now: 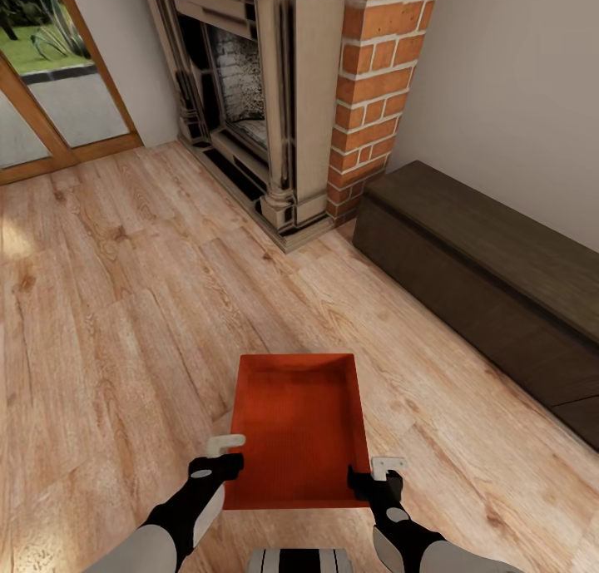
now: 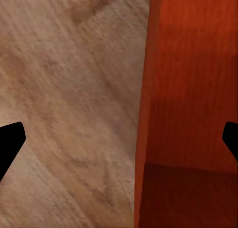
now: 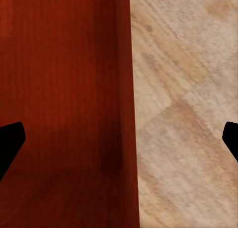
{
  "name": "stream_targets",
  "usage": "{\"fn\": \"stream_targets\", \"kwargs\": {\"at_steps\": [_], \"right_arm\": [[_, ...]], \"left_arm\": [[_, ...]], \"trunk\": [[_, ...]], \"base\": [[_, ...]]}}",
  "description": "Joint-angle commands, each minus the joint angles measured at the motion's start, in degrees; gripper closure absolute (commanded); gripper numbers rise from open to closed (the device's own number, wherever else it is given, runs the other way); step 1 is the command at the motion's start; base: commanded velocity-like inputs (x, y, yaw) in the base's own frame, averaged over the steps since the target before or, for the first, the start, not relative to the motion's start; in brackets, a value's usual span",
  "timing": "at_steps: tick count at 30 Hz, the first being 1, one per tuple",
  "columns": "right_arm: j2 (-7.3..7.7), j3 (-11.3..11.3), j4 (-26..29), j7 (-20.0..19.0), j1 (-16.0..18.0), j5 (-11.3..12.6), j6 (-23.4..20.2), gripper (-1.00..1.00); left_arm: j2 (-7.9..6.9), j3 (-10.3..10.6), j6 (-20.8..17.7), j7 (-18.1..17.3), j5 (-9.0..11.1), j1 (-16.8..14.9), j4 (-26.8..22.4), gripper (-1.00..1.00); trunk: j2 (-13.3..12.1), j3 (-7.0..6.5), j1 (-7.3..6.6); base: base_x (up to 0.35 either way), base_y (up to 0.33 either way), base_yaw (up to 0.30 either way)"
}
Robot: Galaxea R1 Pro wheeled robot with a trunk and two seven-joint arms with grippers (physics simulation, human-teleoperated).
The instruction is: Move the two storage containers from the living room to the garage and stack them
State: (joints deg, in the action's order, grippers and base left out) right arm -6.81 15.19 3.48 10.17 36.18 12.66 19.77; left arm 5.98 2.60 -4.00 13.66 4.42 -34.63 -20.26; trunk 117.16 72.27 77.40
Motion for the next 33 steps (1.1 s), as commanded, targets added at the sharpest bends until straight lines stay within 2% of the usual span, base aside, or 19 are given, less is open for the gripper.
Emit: {"fn": "stream_targets", "kwargs": {"at_steps": [1,13,23,33], "right_arm": [[-0.01,0.52,-0.05,0.2,0.03,0.49,0.18,-1.0],[0.01,0.47,-0.05,0.2,0.03,0.5,0.23,-1.0],[0.0,0.47,-0.13,0.2,0.03,0.52,0.91,-1.0],[-0.03,0.54,-0.14,0.2,0.03,0.52,0.97,-1.0]], "left_arm": [[0.11,0.29,-0.31,0.32,0.45,0.01,-0.16,-1.0],[1.6,0.3,-0.31,0.32,0.43,0.01,-0.15,-1.0],[1.67,0.3,-0.31,0.32,0.25,0.01,0.08,-1.0],[1.52,0.41,-0.31,0.32,0.21,0.01,0.21,-1.0]], "trunk": [[0.01,0.03,-0.01],[0.01,0.03,-0.01],[0.01,0.03,-0.01],[4.02,1.83,2.19]], "base": [[0.0,0.0,0.0],[0.0,0.0,0.0],[0.0,0.0,0.0],[0.0,0.0,0.0]]}}
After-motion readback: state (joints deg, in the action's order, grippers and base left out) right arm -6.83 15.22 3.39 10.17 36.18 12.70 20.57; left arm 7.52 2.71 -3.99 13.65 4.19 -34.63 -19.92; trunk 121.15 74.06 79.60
